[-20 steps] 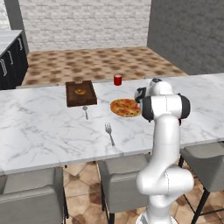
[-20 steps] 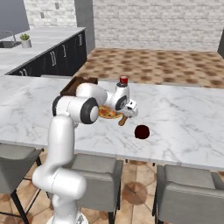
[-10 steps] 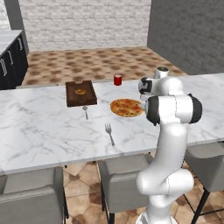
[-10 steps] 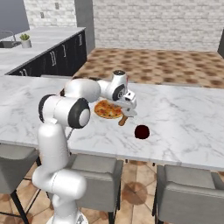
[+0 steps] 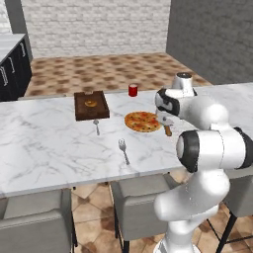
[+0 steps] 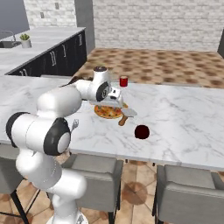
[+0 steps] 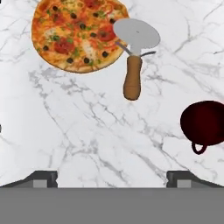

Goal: Take the pizza cutter from the drawer on the right and place it on the dining counter for cutting.

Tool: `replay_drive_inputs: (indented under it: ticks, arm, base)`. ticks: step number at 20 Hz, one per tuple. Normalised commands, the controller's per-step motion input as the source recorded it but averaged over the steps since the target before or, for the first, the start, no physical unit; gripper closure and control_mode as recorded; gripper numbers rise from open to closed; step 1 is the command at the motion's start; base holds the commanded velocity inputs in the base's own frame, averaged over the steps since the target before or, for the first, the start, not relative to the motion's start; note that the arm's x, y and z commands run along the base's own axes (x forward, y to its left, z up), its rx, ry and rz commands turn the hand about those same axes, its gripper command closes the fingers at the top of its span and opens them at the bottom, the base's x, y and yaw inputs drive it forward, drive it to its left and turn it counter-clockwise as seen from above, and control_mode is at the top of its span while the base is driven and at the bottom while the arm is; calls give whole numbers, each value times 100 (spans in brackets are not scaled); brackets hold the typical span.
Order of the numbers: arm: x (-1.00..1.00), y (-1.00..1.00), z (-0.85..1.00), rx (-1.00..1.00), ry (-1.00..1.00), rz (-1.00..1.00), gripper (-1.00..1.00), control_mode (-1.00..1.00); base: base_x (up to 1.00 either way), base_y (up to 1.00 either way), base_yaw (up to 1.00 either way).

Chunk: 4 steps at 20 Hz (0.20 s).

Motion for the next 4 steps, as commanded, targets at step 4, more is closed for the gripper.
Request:
replay_drive_inputs:
  ticks: [4]
  arm:
    - [-100,28,50,0,-3,3,-100,-100]
  base:
    - [0,0,0]
